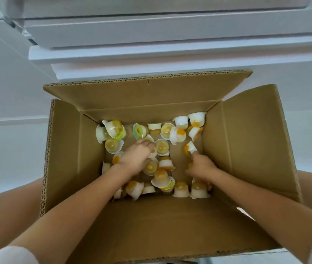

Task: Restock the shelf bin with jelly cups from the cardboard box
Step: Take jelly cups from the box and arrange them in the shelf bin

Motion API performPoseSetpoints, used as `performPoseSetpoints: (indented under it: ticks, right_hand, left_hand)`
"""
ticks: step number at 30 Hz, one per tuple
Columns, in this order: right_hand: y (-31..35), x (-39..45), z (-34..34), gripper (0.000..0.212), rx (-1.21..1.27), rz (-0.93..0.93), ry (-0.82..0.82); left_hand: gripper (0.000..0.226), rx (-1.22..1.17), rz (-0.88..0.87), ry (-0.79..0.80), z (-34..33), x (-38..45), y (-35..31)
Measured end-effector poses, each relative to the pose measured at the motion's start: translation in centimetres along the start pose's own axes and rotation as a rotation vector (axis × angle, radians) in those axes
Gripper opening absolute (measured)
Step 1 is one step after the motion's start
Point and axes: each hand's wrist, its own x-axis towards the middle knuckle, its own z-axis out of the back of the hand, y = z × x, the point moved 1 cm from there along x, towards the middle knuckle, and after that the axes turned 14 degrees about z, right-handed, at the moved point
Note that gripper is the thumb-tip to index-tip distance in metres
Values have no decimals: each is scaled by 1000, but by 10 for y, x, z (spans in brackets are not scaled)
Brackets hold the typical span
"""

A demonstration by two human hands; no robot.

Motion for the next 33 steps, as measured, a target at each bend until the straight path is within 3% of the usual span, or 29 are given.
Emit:
performPoseSetpoints:
  ticks: [2, 4, 7, 12, 18, 20, 22, 25, 28, 30, 33]
  right_hand:
    - [11, -10, 19, 20, 606, -113, 21]
    - [24, -24, 42, 18, 1127, -173, 54]
    - [38, -46, 77, 27, 1364, -51, 113]
    - [79, -109, 130, 22, 1250, 183, 174]
    - [141, -209, 178, 13, 1097, 570, -4]
    - [156, -237, 187, 16, 1033, 770, -162]
    - [165, -255, 194, 25, 860, 994, -426]
    - [174, -267, 199, 36, 349, 1336, -751]
    - [181, -260, 196, 44, -42, 1388, -759]
    - [183, -253, 194, 45, -54, 1360, -702]
    - [180, -247, 196, 45, 77, 1318, -650]
  left_hand:
    - [40, -521, 222, 14, 21, -10, 3]
    - [29, -997, 376, 102, 48, -25, 3]
    - [22, -1456, 481, 353, 93, -52, -3]
    - [17, -1771, 489, 549, 164, -108, -6]
    - [23, -1823, 334, 552, 240, -178, -28]
    - [25, -1867, 259, 556, 257, -192, -36]
    - [32, -1918, 189, 550, 264, -198, -45]
    - [41, -2060, 93, 524, 267, -194, -63]
    - [27, -2112, -92, 585, 268, -190, -82]
    - [21, -2132, -132, 640, 268, -188, -86]
    - [32, -2131, -97, 650, 269, -185, -79]
